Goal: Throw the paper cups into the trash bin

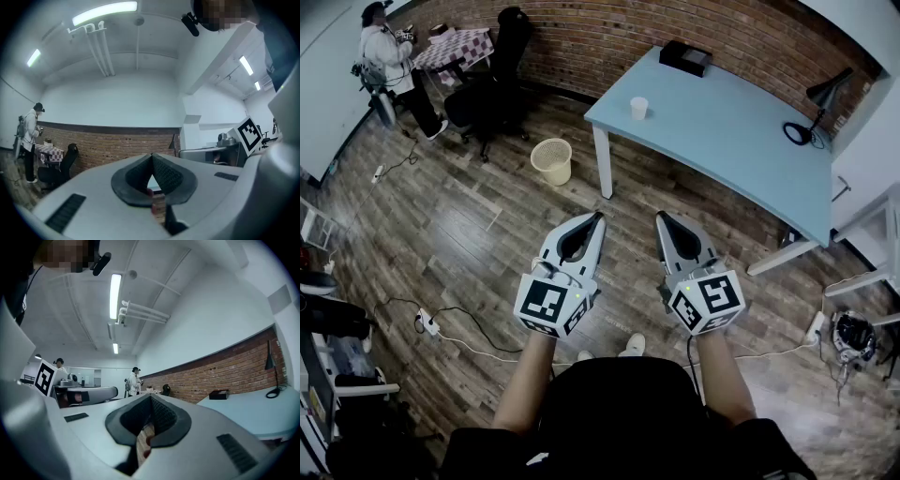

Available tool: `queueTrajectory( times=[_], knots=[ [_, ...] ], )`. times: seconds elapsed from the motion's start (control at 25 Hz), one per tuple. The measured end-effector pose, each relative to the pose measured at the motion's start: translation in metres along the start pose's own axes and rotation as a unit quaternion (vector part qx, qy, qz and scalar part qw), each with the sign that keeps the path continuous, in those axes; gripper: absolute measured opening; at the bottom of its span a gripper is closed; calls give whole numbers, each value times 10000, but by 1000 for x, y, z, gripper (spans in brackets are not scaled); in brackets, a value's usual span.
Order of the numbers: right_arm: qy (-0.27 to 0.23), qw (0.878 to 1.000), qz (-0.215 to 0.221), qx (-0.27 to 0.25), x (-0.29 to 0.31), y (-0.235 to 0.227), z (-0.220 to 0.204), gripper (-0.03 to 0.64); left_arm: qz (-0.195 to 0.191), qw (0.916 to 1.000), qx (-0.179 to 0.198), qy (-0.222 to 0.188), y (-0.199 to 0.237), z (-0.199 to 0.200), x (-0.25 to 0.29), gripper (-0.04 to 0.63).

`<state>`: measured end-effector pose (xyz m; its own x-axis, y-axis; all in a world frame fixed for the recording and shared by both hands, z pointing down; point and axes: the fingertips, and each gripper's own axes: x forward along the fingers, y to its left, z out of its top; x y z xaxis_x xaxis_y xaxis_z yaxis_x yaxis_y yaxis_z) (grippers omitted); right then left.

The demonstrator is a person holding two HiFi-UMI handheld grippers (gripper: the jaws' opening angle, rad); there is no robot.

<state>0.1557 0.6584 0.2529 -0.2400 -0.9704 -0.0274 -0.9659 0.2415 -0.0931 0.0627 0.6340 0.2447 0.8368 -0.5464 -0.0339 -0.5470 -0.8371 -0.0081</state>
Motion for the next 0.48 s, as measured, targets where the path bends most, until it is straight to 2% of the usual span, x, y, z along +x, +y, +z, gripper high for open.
queueTrajectory(
  times=[0.48],
  knots=[
    [57,9998,176,83,-15,-34,-3,5,63,10000,-43,42,-27,-4,30,3]
  ],
)
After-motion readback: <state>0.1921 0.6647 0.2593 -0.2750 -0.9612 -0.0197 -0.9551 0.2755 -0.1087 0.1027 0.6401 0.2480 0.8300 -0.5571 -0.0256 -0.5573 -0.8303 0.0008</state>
